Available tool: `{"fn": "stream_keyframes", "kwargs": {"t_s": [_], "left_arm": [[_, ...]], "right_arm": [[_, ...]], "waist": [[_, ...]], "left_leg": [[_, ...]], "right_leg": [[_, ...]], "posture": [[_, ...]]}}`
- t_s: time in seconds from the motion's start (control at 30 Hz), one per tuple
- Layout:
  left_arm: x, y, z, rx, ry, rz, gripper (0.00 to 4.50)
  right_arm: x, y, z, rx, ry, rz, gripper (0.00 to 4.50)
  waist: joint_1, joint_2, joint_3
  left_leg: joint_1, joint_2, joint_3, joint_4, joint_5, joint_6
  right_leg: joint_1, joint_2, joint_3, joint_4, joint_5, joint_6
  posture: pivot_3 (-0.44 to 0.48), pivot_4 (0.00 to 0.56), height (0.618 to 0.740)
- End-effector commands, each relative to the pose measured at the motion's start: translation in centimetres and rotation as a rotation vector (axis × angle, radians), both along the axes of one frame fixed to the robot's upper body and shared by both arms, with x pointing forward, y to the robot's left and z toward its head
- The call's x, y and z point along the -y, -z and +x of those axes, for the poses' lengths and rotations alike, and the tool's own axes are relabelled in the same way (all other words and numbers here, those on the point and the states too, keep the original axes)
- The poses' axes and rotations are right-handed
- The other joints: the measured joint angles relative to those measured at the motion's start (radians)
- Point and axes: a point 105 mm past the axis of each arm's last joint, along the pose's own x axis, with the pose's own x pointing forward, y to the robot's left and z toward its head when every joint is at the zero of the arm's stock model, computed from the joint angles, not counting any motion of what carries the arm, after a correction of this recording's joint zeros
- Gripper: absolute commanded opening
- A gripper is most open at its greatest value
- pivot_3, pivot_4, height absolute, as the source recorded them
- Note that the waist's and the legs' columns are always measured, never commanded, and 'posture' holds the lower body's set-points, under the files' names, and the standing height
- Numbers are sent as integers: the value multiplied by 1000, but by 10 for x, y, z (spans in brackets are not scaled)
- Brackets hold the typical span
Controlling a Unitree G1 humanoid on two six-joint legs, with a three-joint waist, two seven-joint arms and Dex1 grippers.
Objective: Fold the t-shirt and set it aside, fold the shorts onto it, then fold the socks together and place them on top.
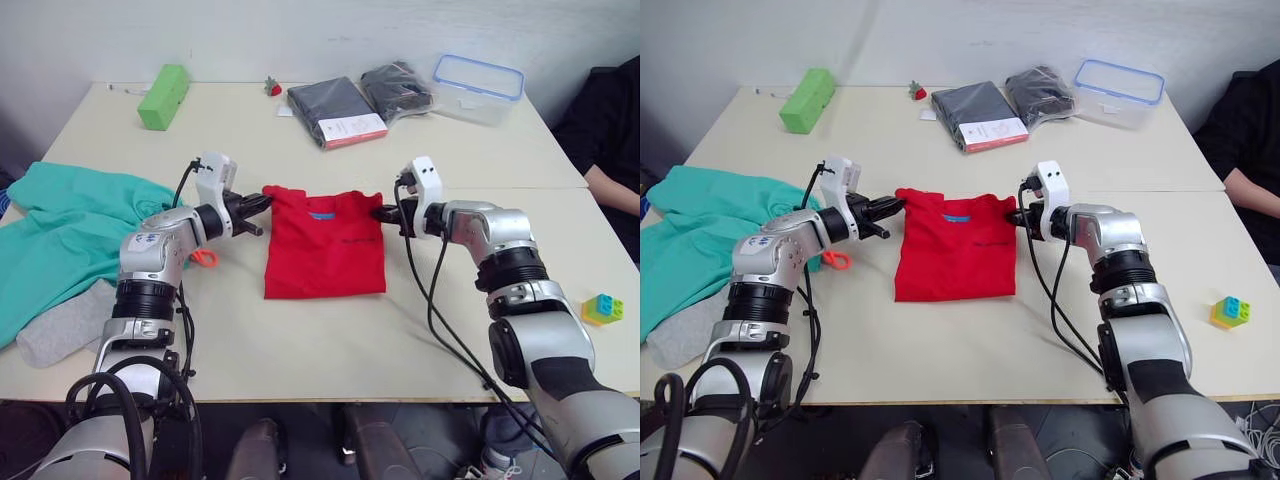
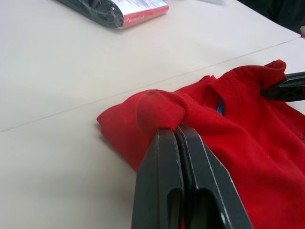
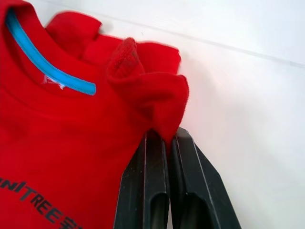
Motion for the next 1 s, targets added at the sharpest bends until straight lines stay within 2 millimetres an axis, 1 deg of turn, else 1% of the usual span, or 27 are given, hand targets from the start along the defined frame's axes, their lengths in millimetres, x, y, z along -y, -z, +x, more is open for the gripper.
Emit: {"fn": "stream_keyframes", "kwargs": {"t_s": [0.03, 0.17, 0.23, 0.3, 0.33, 0.37, 0.4, 0.43, 0.47, 0.53, 0.6, 0.67, 0.73, 0.77, 0.83, 0.87, 0.9, 1.0], "left_arm": [[-5, -1, 6, 19, -35, 21, 0], [-4, 26, 12, -61, -52, 92, 0], [-2, 31, 12, -79, -42, 96, 0], [-2, 30, 13, -79, -40, 84, 392], [-2, 28, 13, -70, -43, 81, 582], [-4, 24, 13, -58, -47, 73, 934], [-5, 22, 13, -50, -50, 69, 1197], [-9, 16, 13, -29, -62, 67, 1534], [-14, 6, 11, 2, -66, 64, 1856], [-20, -12, 2, 74, -44, 74, 2435], [-18, -24, -14, 161, 27, 148, 3080], [-14, -27, -32, 225, 112, 249, 3681], [-10, -22, -51, 277, 198, 380, 4300], [-6, -19, -62, 302, 259, 439, 4456], [4, -9, -85, 328, 399, 515, 4456], [9, -1, -96, 330, 469, 552, 4456], [13, 8, -105, 326, 526, 590, 4456], [18, 37, -119, 320, 639, 727, 4456]], "right_arm": [[0, -17, 7, 61, 21, 9, 13], [3, 3, 10, 19, 48, -64, 13], [4, 6, 11, 9, 62, -64, 481], [4, 2, 12, 17, 53, -55, 1009], [5, 1, 11, 27, 46, -59, 1360], [6, -2, 11, 45, 36, -70, 1746], [6, -4, 10, 57, 28, -78, 2041], [10, -9, 9, 98, 16, -102, 2462], [15, -17, 6, 164, -5, -143, 2782], [21, -29, -6, 298, -69, -233, 3433], [25, -37, -23, 415, -150, -309, 4106], [27, -39, -46, 494, -244, -370, 4112], [29, -36, -70, 557, -343, -427, 4112], [28, -34, -82, 583, -398, -450, 4112], [24, -27, -105, 617, -505, -481, 4112], [21, -22, -116, 632, -561, -501, 4112], [18, -17, -124, 639, -601, -513, 4112], [9, 0, -137, 693, -685, -591, 4112]], "waist": [[1, 0, 0], [2, 0, 0], [2, 0, 0], [2, 0, 0], [2, 0, 0], [2, 0, 0], [1, 0, 0], [1, 0, 0], [2, 0, 0], [4, 0, 0], [5, 0, 0], [6, 0, 0], [6, 1, 0], [6, 1, 0], [6, 0, 0], [6, 0, 0], [6, 0, 0], [4, 0, 0]], "left_leg": [[0, 0, 0, 0, 0, 0], [0, 0, 0, 0, 0, 0], [0, -1, 0, 0, 0, 0], [0, 0, 0, 0, 1, 0], [0, 0, 0, -1, 1, -1], [0, 0, 0, -1, 3, -5], [0, 0, 0, -1, 3, -5], [0, 0, 0, -1, 3, -5], [0, 0, 0, -1, 3, -5], [-1, 0, -1, -2, 3, -5], [-2, 0, -2, -3, 3, -5], [-2, 0, -2, -4, 2, -5], [-1, 1, -1, -4, 1, -6], [-1, 1, -1, -4, 1, -6], [0, 1, -1, -4, 1, -6], [0, 1, -1, -3, 1, -5], [1, 1, -1, -3, -2, 1], [6, 0, -1, -2, 0, 2]], "right_leg": [[0, 0, 0, 0, 0, 0], [1, 0, 0, 0, 0, 0], [0, 0, 0, 0, 0, 0], [0, 0, 0, 0, 0, 0], [0, 0, -1, 0, 0, 0], [0, 0, -1, 0, 0, 0], [0, 0, -1, 0, 0, 0], [0, 0, -1, 0, 0, 0], [0, 0, 0, 0, 0, 0], [0, 0, -1, 0, 0, 0], [0, 0, -1, 0, 0, 0], [0, 0, -1, -2, 0, 0], [1, 1, -1, -3, 0, 0], [1, 1, -1, -3, 0, 0], [2, 1, -1, -3, 0, 0], [2, 1, 0, -4, 0, 0], [3, 1, 0, -5, 0, 0], [7, 2, 0, -4, 1, -2]], "posture": [[0, 150, 740], [0, 150, 740], [0, 150, 740], [0, 150, 740], [0, 150, 740], [0, 150, 740], [0, 150, 740], [0, 150, 740], [0, 150, 740], [0, 150, 740], [0, 150, 740], [0, 150, 740], [0, 150, 740], [0, 150, 740], [0, 150, 740], [0, 150, 740], [0, 150, 740], [0, 150, 740]]}}
